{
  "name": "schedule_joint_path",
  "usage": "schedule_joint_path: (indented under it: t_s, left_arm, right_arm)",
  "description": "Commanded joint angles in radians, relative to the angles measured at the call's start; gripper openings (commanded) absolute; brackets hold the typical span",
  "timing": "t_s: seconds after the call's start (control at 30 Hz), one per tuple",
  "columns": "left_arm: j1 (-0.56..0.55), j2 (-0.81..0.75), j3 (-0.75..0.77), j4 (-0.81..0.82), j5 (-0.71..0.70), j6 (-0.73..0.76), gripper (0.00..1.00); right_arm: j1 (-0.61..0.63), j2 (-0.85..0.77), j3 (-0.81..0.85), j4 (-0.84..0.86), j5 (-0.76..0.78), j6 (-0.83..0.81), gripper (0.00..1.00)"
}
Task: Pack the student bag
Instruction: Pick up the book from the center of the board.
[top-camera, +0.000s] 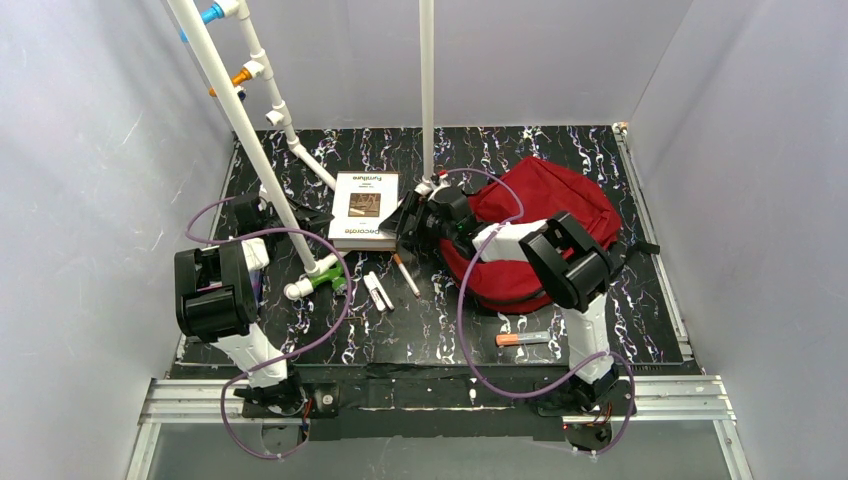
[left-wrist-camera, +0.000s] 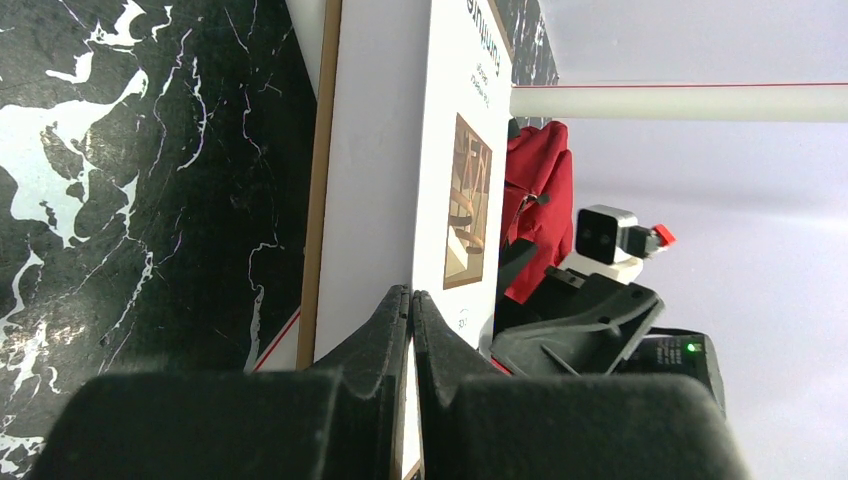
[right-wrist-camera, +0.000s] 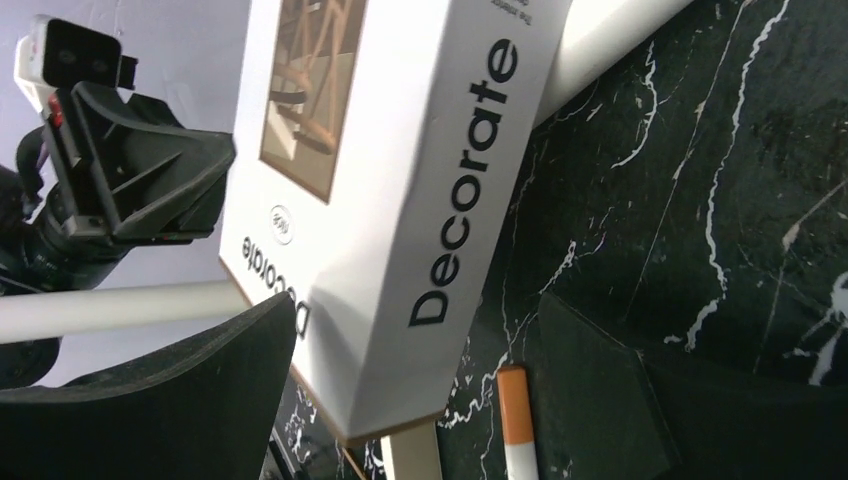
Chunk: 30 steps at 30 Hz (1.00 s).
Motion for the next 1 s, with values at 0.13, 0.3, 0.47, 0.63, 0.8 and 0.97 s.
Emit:
schedule_joint_path:
  t_s: [0.13, 0.3, 0.47, 0.63, 0.8, 0.97]
  left_arm:
    - [0.001, 0.001, 0.015, 0.003, 0.033, 0.023, 0.0]
    - [0.002, 0.003, 0.023, -0.005, 0.038, 0.024, 0.0]
    - [0.001, 0.004, 0.023, -0.008, 0.048, 0.023, 0.0]
    - [0.002, -0.015, 0.04, -0.086, 0.024, 0.073, 0.0]
    - [0.02, -0.062, 0.073, -0.261, -0.07, 0.165, 0.38]
    - [0.064, -0.175, 0.137, -0.557, -0.293, 0.309, 0.73]
  right_arm:
    - [0.016, 0.068, 0.085, 0.132, -0.055, 0.144, 0.88]
    - [0.016, 0.093, 0.085, 0.209, -0.064, 0.229, 0.81]
    - [0.018, 0.131, 0.091, 0.259, -0.075, 0.288, 0.64]
    - [0.019, 0.108, 0.111, 0.229, -0.073, 0.272, 0.37]
    - [0.017, 0.061, 0.155, 0.147, -0.081, 0.209, 0.22]
    - [0.016, -0.028, 0.216, -0.066, -0.05, 0.061, 0.21]
